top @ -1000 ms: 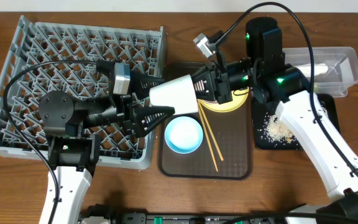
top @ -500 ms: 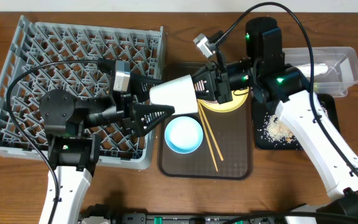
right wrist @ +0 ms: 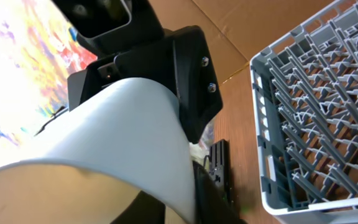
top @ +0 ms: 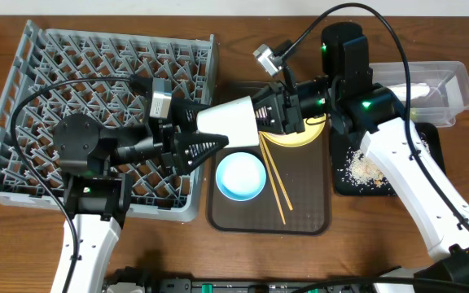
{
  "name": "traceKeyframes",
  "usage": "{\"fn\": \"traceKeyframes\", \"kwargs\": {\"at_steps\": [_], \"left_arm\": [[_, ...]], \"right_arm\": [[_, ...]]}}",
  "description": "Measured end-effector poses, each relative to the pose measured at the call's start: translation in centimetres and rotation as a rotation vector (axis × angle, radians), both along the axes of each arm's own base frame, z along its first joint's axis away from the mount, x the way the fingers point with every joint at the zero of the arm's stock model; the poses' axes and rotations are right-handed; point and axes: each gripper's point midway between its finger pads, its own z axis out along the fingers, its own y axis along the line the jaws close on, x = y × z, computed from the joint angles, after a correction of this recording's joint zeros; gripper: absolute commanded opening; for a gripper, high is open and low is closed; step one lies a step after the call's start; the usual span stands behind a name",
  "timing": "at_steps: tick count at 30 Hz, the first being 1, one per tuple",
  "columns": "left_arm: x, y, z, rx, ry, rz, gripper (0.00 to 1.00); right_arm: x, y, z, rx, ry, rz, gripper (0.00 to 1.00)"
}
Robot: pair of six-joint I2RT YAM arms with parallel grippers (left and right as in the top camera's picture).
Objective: Sort waste into correct bins and load items into the dishwasher
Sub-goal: 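Place the white cup upside down in the dish rack with left gripper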
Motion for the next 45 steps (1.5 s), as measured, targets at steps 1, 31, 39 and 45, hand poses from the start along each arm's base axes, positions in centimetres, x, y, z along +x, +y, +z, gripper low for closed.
{"fn": "traceKeyframes", "kwargs": {"at_steps": [1,31,39,45], "left_arm": [[0.1,0.0,-0.1,0.001,-0.004,0.003,0.63],[6.9,17.0,-17.0,0.408,0.696,0.988,0.41],[3.9,21.5,-16.8,0.623,0.823,1.231,0.41],[2.1,22.3,-20.0,0.743,0.975,1.231,0.41]], "right_arm": [[0.0,0.0,0.0,0.002,-0.003,0.002,0.24],[8.4,-11.0,-14.8,-0.808,0.022,-0.672,0.45],[8.0,-12.9,-16.1,-0.913,0.021,-0.691,0.46],[8.3,-13.6,-16.3,-0.931,0.022,-0.711,0.47]]}}
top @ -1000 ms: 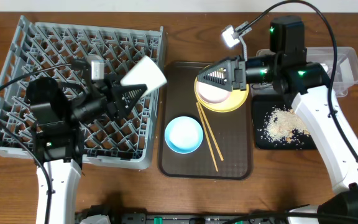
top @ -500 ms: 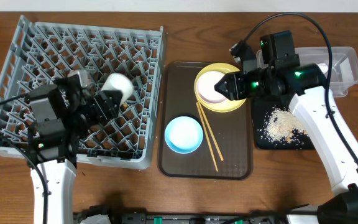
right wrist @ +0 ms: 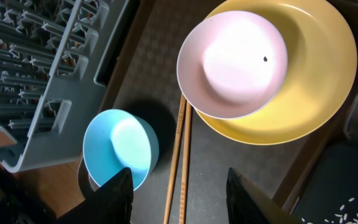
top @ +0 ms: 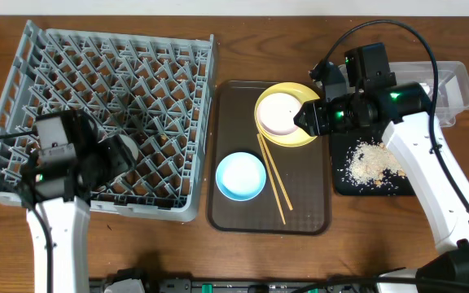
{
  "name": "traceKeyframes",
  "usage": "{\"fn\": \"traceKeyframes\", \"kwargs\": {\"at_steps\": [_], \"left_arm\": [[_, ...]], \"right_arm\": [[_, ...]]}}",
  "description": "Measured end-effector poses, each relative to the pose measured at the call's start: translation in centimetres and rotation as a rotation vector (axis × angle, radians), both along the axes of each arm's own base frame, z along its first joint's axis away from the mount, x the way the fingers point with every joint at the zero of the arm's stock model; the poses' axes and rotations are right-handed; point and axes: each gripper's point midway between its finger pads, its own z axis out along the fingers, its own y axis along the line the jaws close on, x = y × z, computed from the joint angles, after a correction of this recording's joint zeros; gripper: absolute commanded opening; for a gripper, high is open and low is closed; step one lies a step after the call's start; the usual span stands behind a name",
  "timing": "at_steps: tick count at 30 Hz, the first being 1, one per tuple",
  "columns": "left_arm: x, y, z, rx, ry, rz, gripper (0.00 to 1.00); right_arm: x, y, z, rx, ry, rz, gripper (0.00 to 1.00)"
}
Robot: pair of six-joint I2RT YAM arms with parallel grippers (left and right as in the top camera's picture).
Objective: Sort waste into correct bins and load items into the dishwasher
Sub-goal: 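Place the white cup upside down in the dish rack with left gripper, then reach left gripper to the light-blue bowl and grasp its rim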
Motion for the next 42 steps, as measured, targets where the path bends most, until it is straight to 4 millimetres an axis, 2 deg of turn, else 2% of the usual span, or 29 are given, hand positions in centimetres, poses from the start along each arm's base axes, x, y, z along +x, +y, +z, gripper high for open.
{"fn": "traceKeyframes", "kwargs": {"at_steps": [3,7,8,9,11,12,14,16,20,21,25,27,30,34,37,42], "left_arm": [[0.1,0.2,-1.9,-0.011,0.079,0.004,0.43],[0.6,0.5,-4.0,-0.019,0.157,0.008,0.53],[0.7,0.5,-4.6,-0.022,0.172,0.007,0.58],[0.9,0.6,-5.0,-0.024,0.185,0.008,0.7],[1.2,0.7,-5.8,-0.027,0.205,0.008,0.82],[1.4,0.8,-6.2,-0.03,0.213,0.01,0.93],[2.0,0.9,-6.7,-0.028,0.211,0.006,0.98],[2.5,1.0,-6.7,-0.024,0.194,0.008,0.99],[2.8,1.1,-6.0,-0.02,0.179,0.006,0.99],[3.1,1.1,-5.5,-0.017,0.163,0.004,0.99],[4.7,0.0,-2.1,0.003,0.051,-0.038,1.0],[5.3,-1.9,-0.2,0.013,-0.018,-0.1,1.0],[5.3,-6.2,1.2,0.009,-0.066,-0.232,1.0],[4.4,-12.7,1.0,-0.009,-0.063,-0.437,1.0],[3.7,-17.7,0.9,-0.03,-0.08,-0.591,1.0],[2.6,-23.7,-0.2,-0.047,-0.089,-0.764,0.99]], "right_arm": [[0.0,0.0,0.0,-0.003,-0.001,-0.001,0.48],[-0.1,-0.1,-0.1,-0.007,0.002,0.001,0.48],[-0.1,-0.1,-0.1,-0.008,0.003,0.001,0.49],[-0.1,-0.1,-0.1,-0.009,0.004,0.001,0.49],[-0.1,-0.1,-0.1,-0.009,0.004,0.001,0.52],[-0.1,-0.1,-0.1,-0.01,0.004,0.002,0.58],[-0.2,-0.2,-0.1,-0.011,0.005,0.005,0.62],[-0.3,-0.2,-0.2,-0.014,0.007,0.008,0.65],[-0.4,-0.2,-0.3,-0.017,0.014,0.011,0.81],[-0.4,-0.3,-0.3,-0.019,0.013,0.01,0.9],[0.1,-1.8,-0.6,-0.051,0.013,-0.036,0.99],[0.6,-3.4,-0.8,-0.071,0.023,-0.098,0.99],[1.0,-6.1,-1.1,-0.083,0.055,-0.203,0.99],[1.2,-8.5,-1.2,-0.072,0.092,-0.297,0.99],[0.8,-9.3,-1.4,-0.072,0.12,-0.327,0.99],[0.5,-9.7,-1.6,-0.075,0.142,-0.343,0.99]]}}
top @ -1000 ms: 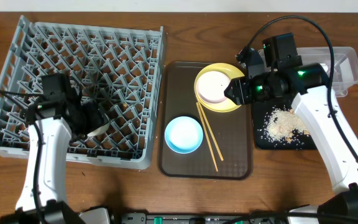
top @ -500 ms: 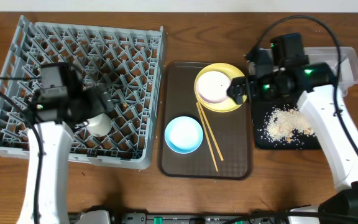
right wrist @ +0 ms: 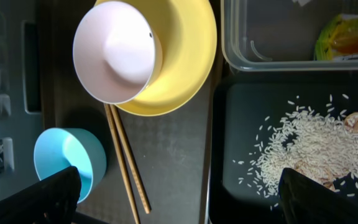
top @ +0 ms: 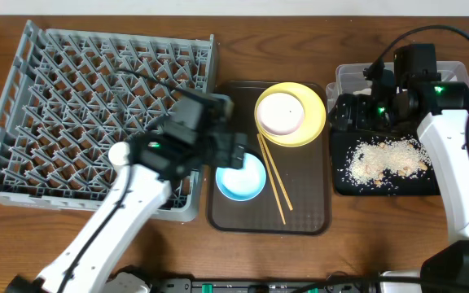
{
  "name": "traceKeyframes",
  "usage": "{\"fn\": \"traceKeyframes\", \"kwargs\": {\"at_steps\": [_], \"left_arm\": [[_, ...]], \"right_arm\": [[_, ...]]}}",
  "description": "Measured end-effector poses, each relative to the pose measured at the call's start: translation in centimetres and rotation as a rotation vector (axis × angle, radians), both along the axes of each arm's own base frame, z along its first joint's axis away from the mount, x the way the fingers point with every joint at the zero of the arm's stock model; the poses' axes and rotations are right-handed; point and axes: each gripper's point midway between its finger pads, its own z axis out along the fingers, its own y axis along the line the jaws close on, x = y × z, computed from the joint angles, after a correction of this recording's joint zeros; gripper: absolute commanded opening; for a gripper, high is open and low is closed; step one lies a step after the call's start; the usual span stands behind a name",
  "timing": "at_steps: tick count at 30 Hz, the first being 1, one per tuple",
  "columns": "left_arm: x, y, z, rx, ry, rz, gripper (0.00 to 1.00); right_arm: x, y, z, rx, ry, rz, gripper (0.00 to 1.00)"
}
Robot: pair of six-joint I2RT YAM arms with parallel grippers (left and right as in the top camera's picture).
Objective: Sort waste into correct bins and load items into the dishwasher
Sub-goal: 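Reach left gripper to the light-blue bowl and grasp its rim, then carry the blue bowl into the dish rack and release it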
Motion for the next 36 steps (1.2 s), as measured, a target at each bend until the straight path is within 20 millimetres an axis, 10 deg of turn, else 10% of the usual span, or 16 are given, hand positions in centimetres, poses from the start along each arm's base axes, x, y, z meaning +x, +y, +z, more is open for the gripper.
{"fn": "traceKeyframes", "kwargs": {"at_steps": [8,19,25,36], "left_arm": [[-2.1,-5.2,-6.8,0.09,0.142,-0.154,0.92],[-3.2,-6.0,-14.7,0.199,0.302,-0.175,0.63],[-3.5,-6.2,-15.4,0.2,0.327,-0.16,0.28],[-3.0,-6.3,-12.9,0.162,0.277,-0.132,0.08]], "right_arm": [[-0.3,0.0,-0.1,0.001,0.012,-0.002,0.99],[-0.3,0.0,-0.1,0.001,0.013,-0.002,0.99],[-0.3,0.0,-0.1,0.001,0.013,-0.002,0.99],[-0.3,0.0,-0.1,0.001,0.013,-0.002,0.99]]}}
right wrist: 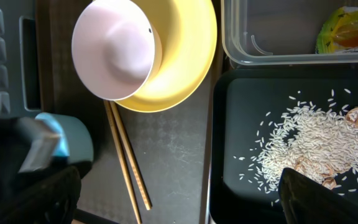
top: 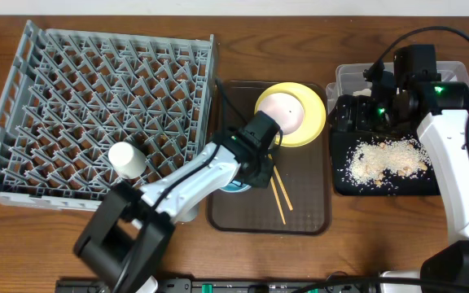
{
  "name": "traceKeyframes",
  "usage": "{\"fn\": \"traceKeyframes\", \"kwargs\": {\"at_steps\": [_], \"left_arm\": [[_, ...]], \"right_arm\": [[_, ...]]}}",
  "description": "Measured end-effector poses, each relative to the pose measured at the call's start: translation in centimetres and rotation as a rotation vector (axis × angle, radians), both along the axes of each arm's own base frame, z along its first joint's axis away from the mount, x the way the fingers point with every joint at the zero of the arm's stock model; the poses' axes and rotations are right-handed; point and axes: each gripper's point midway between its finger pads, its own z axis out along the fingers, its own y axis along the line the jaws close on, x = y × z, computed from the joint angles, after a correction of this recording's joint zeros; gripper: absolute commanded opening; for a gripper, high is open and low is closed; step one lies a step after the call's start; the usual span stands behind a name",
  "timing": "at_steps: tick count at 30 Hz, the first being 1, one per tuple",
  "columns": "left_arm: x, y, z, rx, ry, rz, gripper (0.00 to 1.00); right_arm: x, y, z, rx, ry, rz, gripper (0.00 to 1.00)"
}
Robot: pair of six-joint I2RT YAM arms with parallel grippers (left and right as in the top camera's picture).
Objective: Sort waste into correct bins and load items into the dishwasher
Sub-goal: 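Carry the blue bowl into the dish rack and release it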
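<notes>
On the brown tray [top: 300, 213] a pink bowl [top: 284, 112] sits in a yellow plate [top: 309, 129], with two chopsticks [top: 278, 190] lying beside them. My left gripper [top: 249, 168] is down on the blue bowl [right wrist: 74, 139] and hides most of it; its jaws do not show. A white cup [top: 126, 158] stands in the grey dish rack [top: 72, 73]. My right gripper [right wrist: 185, 208] hangs open over the tray's right edge and the black bin [right wrist: 241, 112] of spilled rice [right wrist: 309, 146], holding nothing.
A clear container [right wrist: 272, 37] holding a yellow-green wrapper [right wrist: 350, 30] stands behind the black bin. The left arm [top: 177, 191] reaches across the rack's front right corner onto the tray.
My left gripper has moved from the rack's right edge onto the blue bowl on the tray. The right arm has stayed over the rice bin, still open.
Both grippers met at a white cup over the tray's far left corner. Then the left one was over the rack and the right one open above the bowls. Later the right arm stood over the rice bin; the cup now stands in the rack.
</notes>
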Motion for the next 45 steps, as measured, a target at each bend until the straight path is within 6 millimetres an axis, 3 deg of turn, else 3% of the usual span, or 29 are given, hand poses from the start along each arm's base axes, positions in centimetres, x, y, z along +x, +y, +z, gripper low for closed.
{"fn": "traceKeyframes", "kwargs": {"at_steps": [5,9,12,17,23,28,33,41,45], "left_arm": [[1.0,-1.0,4.6,-0.111,-0.109,-0.005,0.08],[2.6,-0.3,8.9,-0.193,-0.22,0.015,0.08],[4.8,2.4,12.6,-0.249,-0.32,0.091,0.07],[9.3,9.4,17.1,-0.341,-0.446,0.254,0.08],[11.7,15.0,19.2,-0.541,-0.454,0.307,0.08],[13.4,18.1,20.7,-0.707,-0.491,0.306,0.08],[15.7,18.9,22.3,-0.787,-0.589,0.26,0.07],[18.6,20.0,24.7,-0.743,-0.807,0.229,0.07],[20.0,20.1,24.3,-0.766,-0.83,0.223,0.07]], "right_arm": [[0.0,0.0,0.0,0.0,0.0,0.0,0.99],[0.0,0.0,0.0,0.0,0.0,0.0,0.99],[0.0,0.0,0.0,0.0,0.0,0.0,0.99],[0.0,0.0,0.0,0.0,0.0,0.0,0.99],[0.0,0.0,0.0,0.0,0.0,0.0,0.99],[0.0,0.0,0.0,0.0,0.0,0.0,0.99],[0.0,0.0,0.0,0.0,0.0,0.0,0.99],[-0.1,0.0,0.0,0.0,0.002,0.0,0.99],[-0.1,0.0,0.0,0.0,0.003,0.0,0.99]]}}
